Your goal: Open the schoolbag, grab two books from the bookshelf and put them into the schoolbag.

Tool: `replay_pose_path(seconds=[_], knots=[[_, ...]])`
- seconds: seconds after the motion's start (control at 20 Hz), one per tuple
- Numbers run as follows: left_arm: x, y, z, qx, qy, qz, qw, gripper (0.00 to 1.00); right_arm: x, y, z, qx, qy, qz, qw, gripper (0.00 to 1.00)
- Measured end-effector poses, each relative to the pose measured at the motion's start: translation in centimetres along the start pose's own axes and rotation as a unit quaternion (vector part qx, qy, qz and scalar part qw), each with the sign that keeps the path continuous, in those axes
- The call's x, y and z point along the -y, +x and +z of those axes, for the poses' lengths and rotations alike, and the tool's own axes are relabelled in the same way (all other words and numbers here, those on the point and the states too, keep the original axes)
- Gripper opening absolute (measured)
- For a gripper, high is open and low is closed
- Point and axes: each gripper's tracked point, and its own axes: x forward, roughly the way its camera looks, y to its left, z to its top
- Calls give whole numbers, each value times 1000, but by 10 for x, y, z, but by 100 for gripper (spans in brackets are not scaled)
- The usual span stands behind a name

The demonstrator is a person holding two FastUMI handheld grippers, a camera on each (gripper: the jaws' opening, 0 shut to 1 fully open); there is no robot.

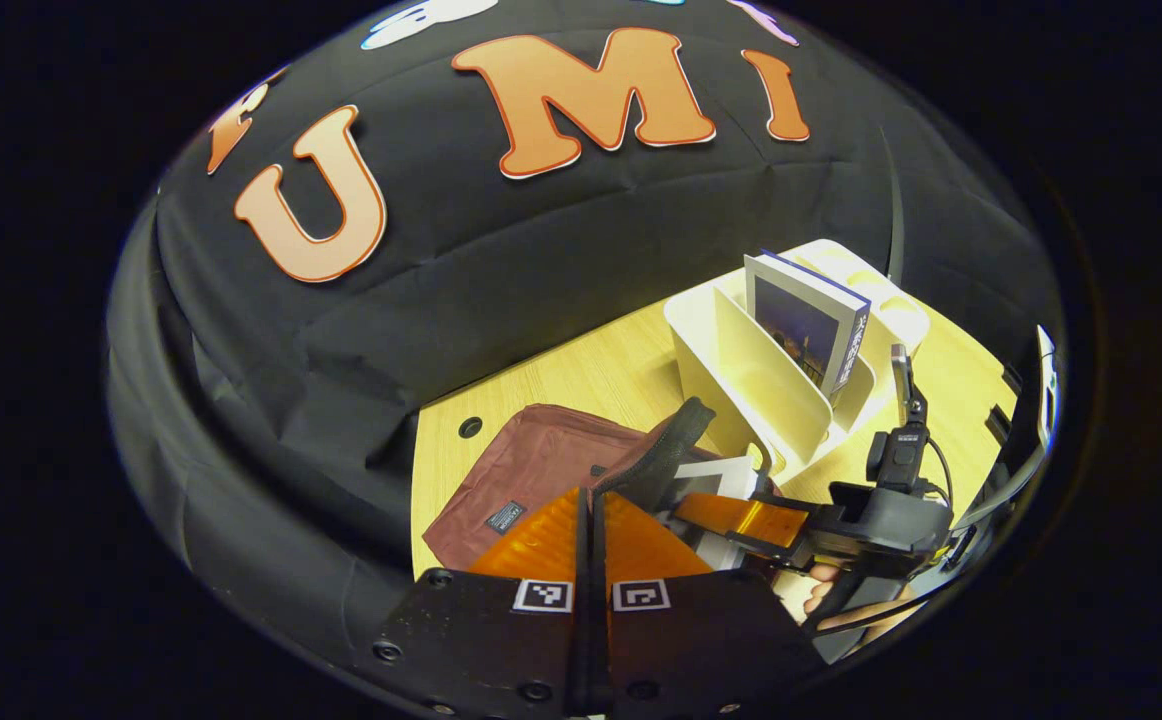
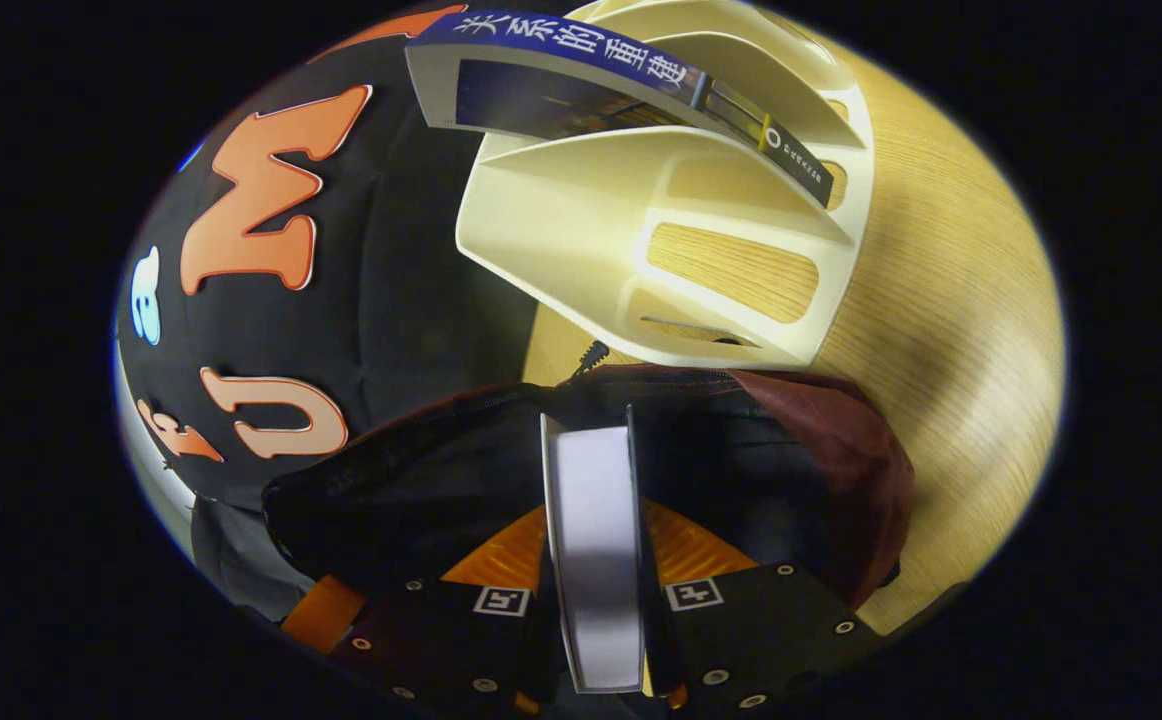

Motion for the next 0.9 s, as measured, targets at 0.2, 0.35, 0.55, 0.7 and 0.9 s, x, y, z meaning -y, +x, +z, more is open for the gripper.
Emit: replay_pose_path(seconds=[0.2, 0.35, 0.55, 0.7, 0.9], knots=[[1, 4, -5, -6, 3, -2, 1000, 1, 27, 2, -17, -39, -25, -63, 997, 29], [3, 5, -6, -5, -3, -8, 1000, 1, 45, -5, -17, -55, -26, -92, 994, 95], [-1, 5, -9, -7, -17, -13, 1000, 1, 49, -23, -3, -56, -41, -98, 993, 98], [-3, 6, -13, -12, -23, -12, 1000, 1, 47, -35, 23, -35, -42, -92, 994, 97], [2, 8, -16, -16, -30, -18, 999, 1, 51, -61, 56, -2, -40, -90, 995, 97]])
